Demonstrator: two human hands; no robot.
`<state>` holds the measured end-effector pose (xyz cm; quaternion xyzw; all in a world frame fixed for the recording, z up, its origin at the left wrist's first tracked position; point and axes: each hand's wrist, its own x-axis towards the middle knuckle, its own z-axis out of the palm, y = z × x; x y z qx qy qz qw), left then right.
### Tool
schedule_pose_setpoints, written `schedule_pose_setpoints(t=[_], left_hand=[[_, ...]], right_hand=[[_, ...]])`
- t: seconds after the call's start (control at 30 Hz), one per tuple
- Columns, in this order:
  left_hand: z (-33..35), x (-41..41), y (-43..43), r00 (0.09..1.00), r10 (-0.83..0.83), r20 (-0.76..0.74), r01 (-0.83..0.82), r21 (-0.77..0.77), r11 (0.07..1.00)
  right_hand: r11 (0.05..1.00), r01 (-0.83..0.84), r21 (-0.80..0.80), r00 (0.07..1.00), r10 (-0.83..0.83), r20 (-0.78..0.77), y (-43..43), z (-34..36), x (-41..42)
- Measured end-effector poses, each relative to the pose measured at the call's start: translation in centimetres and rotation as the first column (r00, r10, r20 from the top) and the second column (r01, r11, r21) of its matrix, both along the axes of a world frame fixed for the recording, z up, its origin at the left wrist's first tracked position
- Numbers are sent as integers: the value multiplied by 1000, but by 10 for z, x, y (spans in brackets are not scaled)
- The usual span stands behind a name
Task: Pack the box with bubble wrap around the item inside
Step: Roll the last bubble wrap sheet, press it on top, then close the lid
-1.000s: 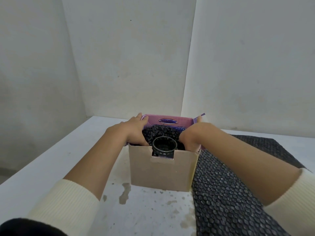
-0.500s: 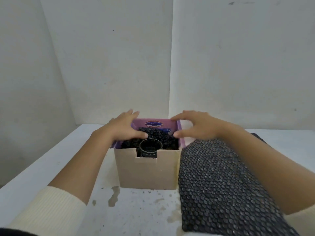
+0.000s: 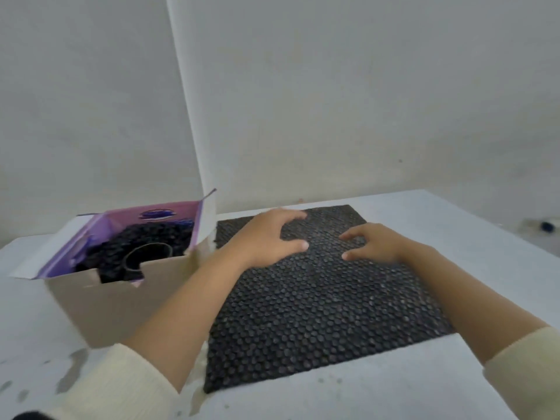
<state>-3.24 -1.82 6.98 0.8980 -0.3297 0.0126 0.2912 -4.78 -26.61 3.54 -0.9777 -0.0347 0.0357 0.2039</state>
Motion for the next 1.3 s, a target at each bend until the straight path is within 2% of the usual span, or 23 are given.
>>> schedule_pose_setpoints(t=[0.1,0.23,0.37,0.53,0.63,0.8,0.87,0.9,1.0,1.07,1.3], left_hand=[[-38,25,2,986,115,-120,-92,185,978],[-70,43,22,949,248,-197,-165,362,918],[-79,44,32,949,271,-160,-183,422,888],[-73,46,30,965,258,-53,-218,388,896],[-72,50,29,970,240,-21,-213,391,895],[-61,54,32,963,238,-123,-205,236,950],[-59,53,30,965,215,-151,-175,244,954],[-59,52,28,965,209,-160,-159,280,947],[-68,47,20,977,211,-34,-182,390,903],[-68,45,19,972,233,23,-225,356,907],[-38,47,17,954,294,55,-297,303,906]], right_hand=[[996,31,-79,1000,-31,-2,-19,-21,5],[987,46,-157,999,-50,-20,-27,-38,16],[984,28,-176,997,-41,-72,-30,-49,21],[968,48,-246,999,-41,36,-35,-50,21],[987,70,-146,993,-55,104,-40,-48,19],[996,87,24,989,-90,115,-47,-38,16],[995,97,30,990,-99,100,-47,-37,17],[995,94,-16,991,-92,93,-46,-38,18],[983,104,-152,992,-91,93,-39,-47,21],[984,120,-133,986,-103,128,-35,-49,21],[990,140,18,951,-139,275,-33,-25,24]])
